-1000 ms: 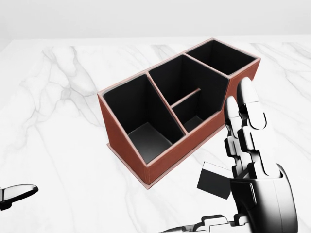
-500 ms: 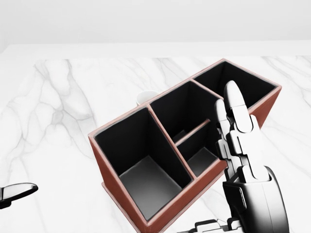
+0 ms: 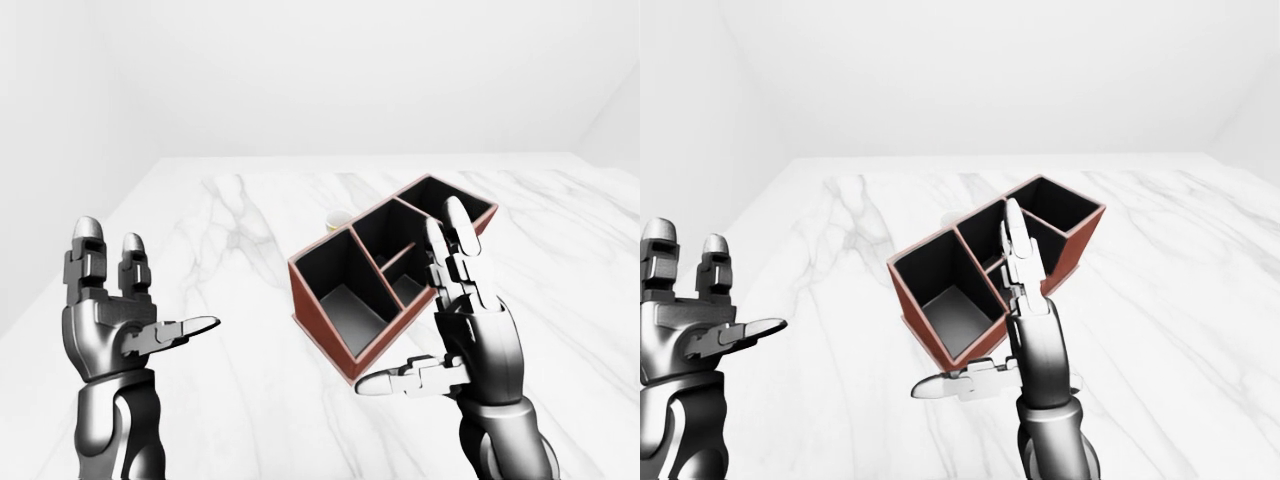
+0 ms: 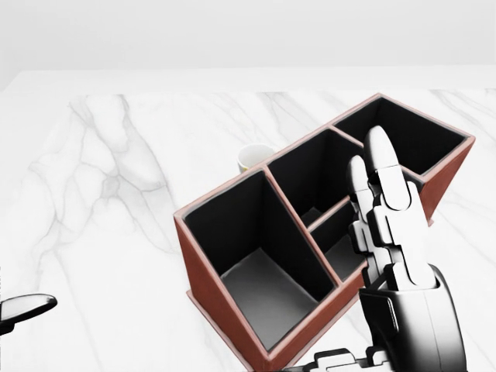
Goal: Pick up the book and place it in the left compartment of the caddy.
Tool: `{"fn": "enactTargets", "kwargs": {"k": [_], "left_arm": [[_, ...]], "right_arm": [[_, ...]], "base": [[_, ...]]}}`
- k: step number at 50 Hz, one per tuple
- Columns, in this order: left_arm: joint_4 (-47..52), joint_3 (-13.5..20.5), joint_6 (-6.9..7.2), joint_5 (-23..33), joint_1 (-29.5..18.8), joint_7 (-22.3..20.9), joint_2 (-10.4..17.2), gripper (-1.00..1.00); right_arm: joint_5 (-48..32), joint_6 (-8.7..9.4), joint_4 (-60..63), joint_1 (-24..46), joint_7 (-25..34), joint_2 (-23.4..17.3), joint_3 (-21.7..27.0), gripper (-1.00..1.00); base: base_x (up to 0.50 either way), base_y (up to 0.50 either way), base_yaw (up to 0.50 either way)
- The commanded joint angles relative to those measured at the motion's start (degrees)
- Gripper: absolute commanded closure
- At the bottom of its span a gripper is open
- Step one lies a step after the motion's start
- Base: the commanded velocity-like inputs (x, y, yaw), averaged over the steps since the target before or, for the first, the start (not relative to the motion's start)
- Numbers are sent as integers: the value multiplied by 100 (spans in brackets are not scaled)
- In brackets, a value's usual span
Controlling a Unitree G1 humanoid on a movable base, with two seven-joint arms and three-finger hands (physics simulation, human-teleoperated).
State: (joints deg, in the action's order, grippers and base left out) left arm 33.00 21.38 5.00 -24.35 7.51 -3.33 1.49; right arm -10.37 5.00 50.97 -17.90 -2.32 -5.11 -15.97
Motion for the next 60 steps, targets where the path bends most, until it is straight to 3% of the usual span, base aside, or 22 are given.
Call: {"fn": "enactTargets", "kwargs": {"k": [1,17,22,32,41,46,60], "left_arm": [[38,16,0,1,12,7,6,-100],[-30,19,0,32,-6,-4,11,-100],[61,0,0,24,9,18,-1,-100],[46,-22,0,30,8,9,-3,-100],[83,-14,0,22,19,14,0,-100],[72,-15,0,35,28,5,-16,-100],[-7,-32,0,57,-19,59,6,-100]], "right_arm": [[50,0,68,-19,14,30,29,-100],[91,0,274,-136,131,-46,182,-100],[-414,0,902,-272,869,-18,640,-100],[-2151,0,903,-543,3206,1188,1579,-100],[-2638,0,904,-589,4164,1571,2349,-100],[-2776,0,904,-548,4232,1617,2753,-100],[-2613,0,511,-630,4232,1057,2983,-100]], "base": [[0,0,0],[0,0,0],[0,0,0],[0,0,0],[0,0,0],[0,0,0],[0,0,0]]}}
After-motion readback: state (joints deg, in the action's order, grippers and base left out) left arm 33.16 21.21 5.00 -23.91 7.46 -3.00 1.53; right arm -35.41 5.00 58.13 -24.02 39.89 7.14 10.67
